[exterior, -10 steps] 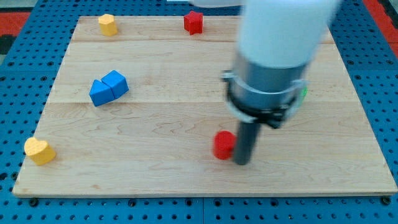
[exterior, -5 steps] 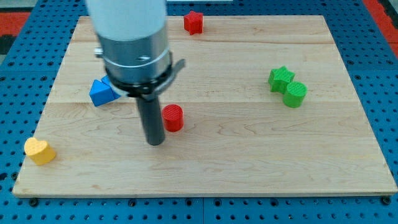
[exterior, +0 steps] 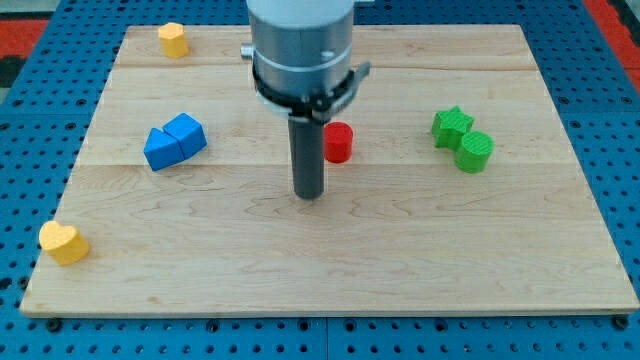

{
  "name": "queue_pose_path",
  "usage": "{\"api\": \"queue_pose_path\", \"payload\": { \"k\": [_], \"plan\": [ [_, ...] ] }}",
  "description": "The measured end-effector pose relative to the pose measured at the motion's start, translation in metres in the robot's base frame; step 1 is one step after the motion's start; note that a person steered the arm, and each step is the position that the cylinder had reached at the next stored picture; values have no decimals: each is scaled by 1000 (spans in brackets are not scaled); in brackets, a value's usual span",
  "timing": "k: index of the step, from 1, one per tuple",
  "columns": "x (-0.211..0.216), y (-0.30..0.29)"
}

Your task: Push the red circle into the red star

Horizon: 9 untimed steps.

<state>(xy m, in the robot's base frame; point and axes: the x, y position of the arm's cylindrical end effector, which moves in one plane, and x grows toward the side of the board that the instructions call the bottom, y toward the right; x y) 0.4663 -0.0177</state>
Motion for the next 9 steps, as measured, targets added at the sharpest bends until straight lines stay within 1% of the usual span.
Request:
{"api": "queue_pose_path", "payload": {
  "k": [1,2,3,4,5,6,8,9],
  "plan": [
    [-27,32],
    [-63,52],
    [-77,85],
    [-77,106],
    [-118,63],
    [-127,44],
    [-139,27],
    [-166,-13]
  ]
}}
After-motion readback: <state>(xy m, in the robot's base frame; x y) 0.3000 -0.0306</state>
